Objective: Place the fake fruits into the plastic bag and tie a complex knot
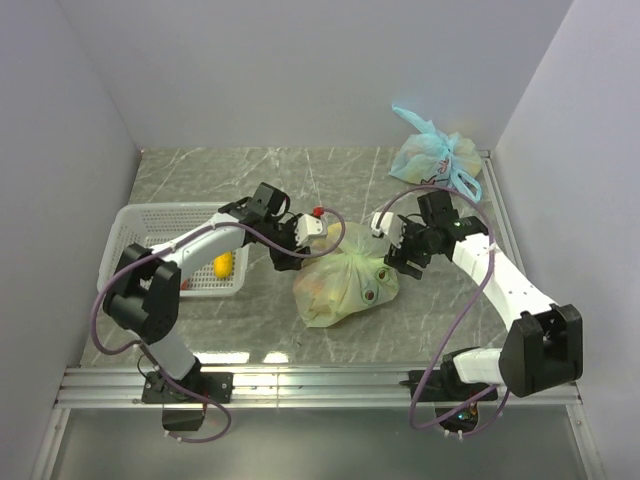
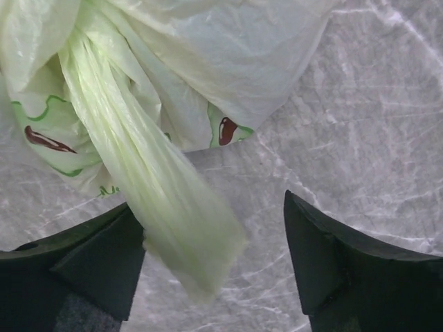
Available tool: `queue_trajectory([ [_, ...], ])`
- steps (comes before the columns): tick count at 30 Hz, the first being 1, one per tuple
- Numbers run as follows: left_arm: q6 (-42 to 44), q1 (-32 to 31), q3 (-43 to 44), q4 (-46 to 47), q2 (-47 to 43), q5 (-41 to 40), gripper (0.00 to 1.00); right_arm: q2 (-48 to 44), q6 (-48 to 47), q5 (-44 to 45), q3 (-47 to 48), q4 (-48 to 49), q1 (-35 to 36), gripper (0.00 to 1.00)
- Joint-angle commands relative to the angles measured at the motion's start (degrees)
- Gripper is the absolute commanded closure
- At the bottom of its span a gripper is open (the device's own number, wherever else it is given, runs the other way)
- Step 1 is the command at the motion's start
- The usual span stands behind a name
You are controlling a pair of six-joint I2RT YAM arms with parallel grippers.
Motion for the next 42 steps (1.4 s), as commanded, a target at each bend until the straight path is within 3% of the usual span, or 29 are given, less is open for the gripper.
queue_trajectory([
  [1, 2.5, -0.6, 2.9, 3.7, 0.3, -1.0, 0.37, 0.3, -1.5, 2.3, -2.3, 4.0, 0.9, 0.22],
  [3, 2.1, -0.7, 2.9, 3.7, 0.4, -1.1, 0.42, 0.4, -0.8, 2.6, -2.9, 4.7, 1.0, 0.37],
  [4, 1.8, -0.7, 2.7, 3.3, 0.1, -1.0, 0.54, 0.2, -0.4, 2.9, -3.7, 6.4, 0.9, 0.45],
  [5, 1.4, -0.8, 2.2, 3.1, -0.2, -1.0, 0.62, 0.2, 0.0, 3.6, -4.1, 7.2, 0.8, 0.61],
  [7, -1.3, -0.5, 1.4, 3.3, -1.5, -1.6, 0.87, -0.4, 2.3, 4.2, -4.2, 8.7, 0.7, 0.73],
  [9, -3.3, 0.2, 0.0, 3.2, -2.8, -0.9, 0.97, -1.3, 5.5, 4.1, -4.1, 8.9, 0.1, 1.00],
  [16, -21.2, 8.0, -2.5, 6.3, -9.5, -2.6, 1.00, -4.6, 18.0, 3.2, -4.3, 13.0, -7.4, 1.00],
  [21, -25.4, 14.2, -1.5, 6.4, -12.4, -2.4, 1.00, -6.1, 20.9, 0.9, -2.5, 11.5, -14.0, 1.00],
  [31, -21.5, 23.8, -4.5, 5.5, -10.3, -2.9, 1.00, -5.5, 15.6, 1.9, -9.3, 13.4, -23.3, 1.00],
  [37, -19.1, 23.2, -9.6, 5.7, -9.1, -2.8, 1.00, -4.8, 14.5, 2.1, -14.9, 15.0, -23.4, 1.00],
  [42, -20.0, 21.2, -5.2, 4.9, -7.6, -1.0, 1.00, -3.5, 15.7, -0.2, -10.8, 12.3, -22.4, 1.00],
])
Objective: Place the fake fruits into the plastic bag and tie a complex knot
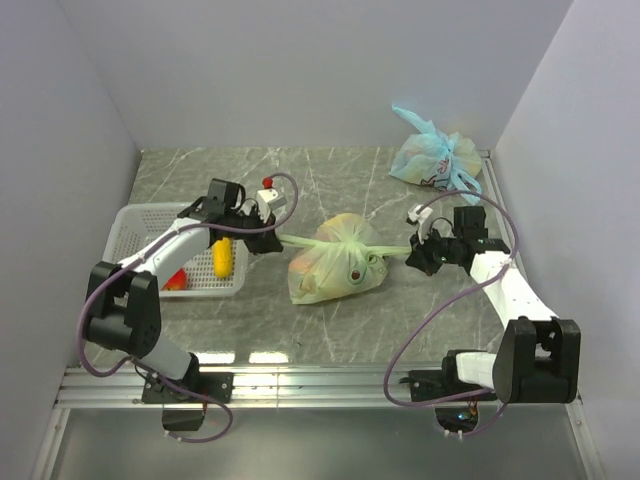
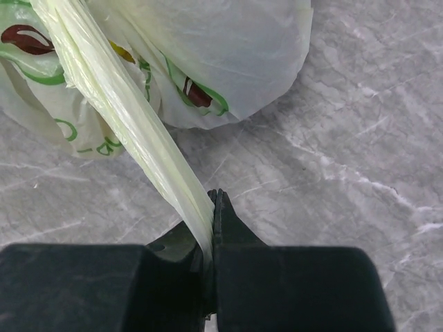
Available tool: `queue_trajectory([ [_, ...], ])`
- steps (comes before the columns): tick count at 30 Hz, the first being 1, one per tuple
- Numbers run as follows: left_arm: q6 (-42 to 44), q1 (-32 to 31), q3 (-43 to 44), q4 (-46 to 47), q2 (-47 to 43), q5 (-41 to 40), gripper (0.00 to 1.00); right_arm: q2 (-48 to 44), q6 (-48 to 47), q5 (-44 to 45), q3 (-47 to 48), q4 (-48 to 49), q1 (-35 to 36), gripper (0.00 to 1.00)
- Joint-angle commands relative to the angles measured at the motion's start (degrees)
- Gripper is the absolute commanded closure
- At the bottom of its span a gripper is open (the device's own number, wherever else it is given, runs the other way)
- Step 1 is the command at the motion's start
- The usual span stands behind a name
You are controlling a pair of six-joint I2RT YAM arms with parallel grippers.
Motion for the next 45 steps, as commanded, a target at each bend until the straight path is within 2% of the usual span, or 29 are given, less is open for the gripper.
queue_trajectory([
  [1, 1.4, 5.3, 6.9, -4.0, -0.4, -14.0, 1.00, 0.7, -0.6, 15.8, 7.0, -4.0, -5.9, 1.00],
  [7, -1.1, 3.1, 19.2, -4.8, 2.2, -14.8, 1.00, 3.0, 2.2, 12.5, 17.8, -7.3, -4.6, 1.00],
  [9, -0.7, 3.2, 20.2, -4.0, 2.3, -16.5, 1.00, 2.7, 3.2, 11.8, 18.8, -6.5, -4.3, 1.00],
  [14, 0.7, 3.3, 19.7, -3.3, 3.8, -17.2, 1.00, 3.7, 3.2, 11.6, 16.4, -5.2, -3.4, 1.00],
  [18, 0.9, 3.1, 16.2, -1.9, 6.1, -17.2, 1.00, 5.1, 3.3, 13.9, 10.3, -0.6, -0.6, 1.00],
  [24, -2.4, 2.9, 14.9, -1.2, 8.1, -18.3, 0.99, 8.2, 7.0, 13.8, 9.1, 0.4, 3.7, 1.00],
  [27, -3.7, 2.9, 16.0, -2.0, 8.4, -18.0, 0.93, 8.2, 7.7, 14.1, 9.6, 0.0, 4.9, 1.00],
  [28, -4.0, 2.9, 16.7, -2.6, 8.4, -17.7, 0.83, 8.1, 7.9, 14.1, 10.1, -0.5, 5.0, 1.00],
  [29, -4.5, 2.9, 17.2, -3.2, 8.2, -17.3, 0.72, 8.0, 8.5, 14.2, 10.8, -1.0, 5.1, 0.91],
  [30, -4.7, 2.9, 17.6, -3.8, 7.5, -16.1, 0.54, 7.9, 8.5, 14.0, 12.1, -2.9, 5.0, 0.68],
  [31, -5.0, 2.9, 18.7, -4.7, 6.9, -15.6, 0.47, 7.6, 8.5, 14.0, 12.6, -3.7, 4.9, 0.57],
  [32, -5.5, 2.9, 19.6, -5.3, 6.3, -15.1, 0.40, 6.2, 8.4, 13.5, 13.0, -4.5, 5.0, 0.50],
  [33, -6.6, 3.0, 20.4, -5.8, 5.0, -14.5, 0.29, 5.3, 8.3, 13.3, 13.5, -5.6, 5.0, 0.40],
  [35, -7.1, 3.0, 23.2, -7.9, 3.7, -13.9, 0.22, 1.6, 8.2, 12.4, 14.0, -6.9, 4.9, 0.32],
  [37, -8.9, 3.5, 26.6, -9.6, 1.9, -13.6, 0.03, -1.8, 8.6, 10.3, 15.8, -9.8, 4.8, 0.21],
  [39, -10.8, 4.6, 29.1, -12.9, 0.7, -13.1, 0.01, -3.9, 9.4, 8.8, 18.0, -12.6, 4.6, 0.12],
  [42, -15.4, 7.4, 34.4, -16.4, -1.4, -11.7, 0.01, -7.8, 12.4, 7.5, 21.3, -14.6, 3.8, 0.10],
  [45, -18.3, 8.8, 37.4, -21.1, -3.3, -13.4, 0.01, -10.2, 20.0, 8.9, 24.9, -14.7, 3.4, 0.04],
])
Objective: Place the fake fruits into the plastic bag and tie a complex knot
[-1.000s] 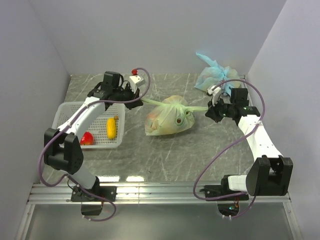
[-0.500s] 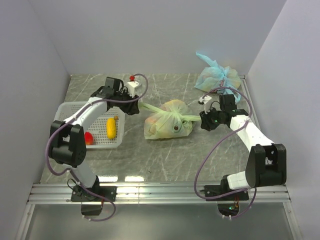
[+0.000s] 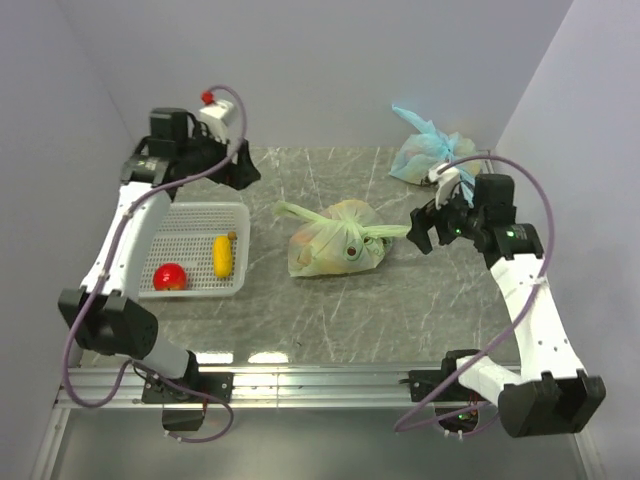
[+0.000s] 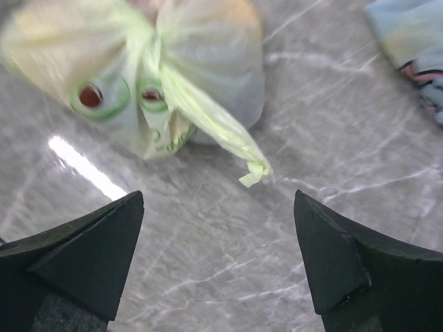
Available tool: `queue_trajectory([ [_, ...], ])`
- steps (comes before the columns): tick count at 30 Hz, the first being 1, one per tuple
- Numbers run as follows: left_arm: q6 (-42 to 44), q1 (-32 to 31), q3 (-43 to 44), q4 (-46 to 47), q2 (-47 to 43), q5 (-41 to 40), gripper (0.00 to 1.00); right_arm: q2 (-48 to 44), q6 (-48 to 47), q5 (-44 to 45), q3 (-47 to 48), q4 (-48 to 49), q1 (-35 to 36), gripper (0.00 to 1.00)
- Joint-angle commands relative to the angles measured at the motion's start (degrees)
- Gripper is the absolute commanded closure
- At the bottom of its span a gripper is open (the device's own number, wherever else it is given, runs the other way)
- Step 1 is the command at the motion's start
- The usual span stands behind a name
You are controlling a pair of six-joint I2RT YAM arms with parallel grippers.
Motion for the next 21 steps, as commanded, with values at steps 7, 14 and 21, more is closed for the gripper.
queue_trajectory([
  [7, -9.1, 2.5, -6.9, -5.5, -14.4, -6.9, 0.01, -3.0, 29.7, 0.5, 5.5, -1.6, -0.8, 0.03],
  [14, -10.6, 2.5, -21.2, -3.1, -23.5, -14.5, 0.01, -10.5, 35.2, 0.1, -12.0, 7.5, 1.6, 0.03],
  [21, -13.2, 2.5, -33.1, 0.0, -28.7, -15.6, 0.01, -15.1, 34.3, 3.0, -16.1, 9.3, 1.8, 0.03],
])
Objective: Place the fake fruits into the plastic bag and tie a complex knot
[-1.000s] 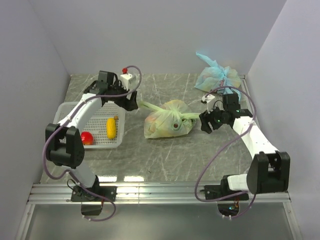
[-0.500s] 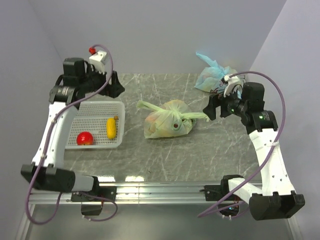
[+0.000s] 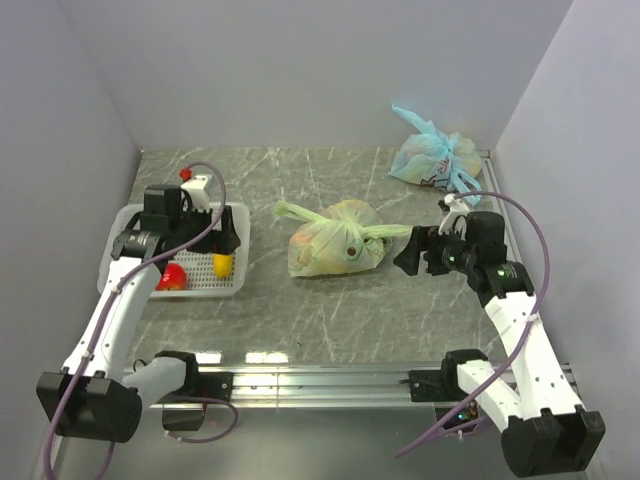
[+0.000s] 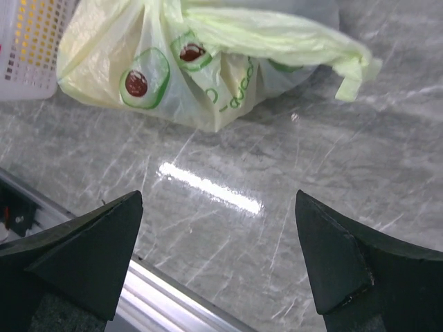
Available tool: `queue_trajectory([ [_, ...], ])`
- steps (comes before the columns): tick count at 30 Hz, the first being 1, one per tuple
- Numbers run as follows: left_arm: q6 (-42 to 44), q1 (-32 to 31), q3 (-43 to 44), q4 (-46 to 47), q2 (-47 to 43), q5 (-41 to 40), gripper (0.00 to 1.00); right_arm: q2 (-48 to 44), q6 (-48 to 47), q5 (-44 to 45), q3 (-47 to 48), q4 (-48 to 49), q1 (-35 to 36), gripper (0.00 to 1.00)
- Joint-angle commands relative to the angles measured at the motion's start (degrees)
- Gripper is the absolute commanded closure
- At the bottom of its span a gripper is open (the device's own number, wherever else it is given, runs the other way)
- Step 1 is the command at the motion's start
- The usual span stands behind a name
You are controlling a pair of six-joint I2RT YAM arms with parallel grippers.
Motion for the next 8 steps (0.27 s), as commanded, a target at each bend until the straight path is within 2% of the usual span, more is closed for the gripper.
queue_trajectory([
  [1, -2.5, 0.0, -2.4, 3.6, -3.5, -1.4, 0.01, -2.8, 0.6, 1.8, 0.0, 4.7, 0.2, 0.03],
  [8, -1.3, 0.8, -3.5, 2.7, -7.4, -0.4, 0.01, -4.1, 0.6, 2.1, -0.7, 4.5, 0.1, 0.03],
])
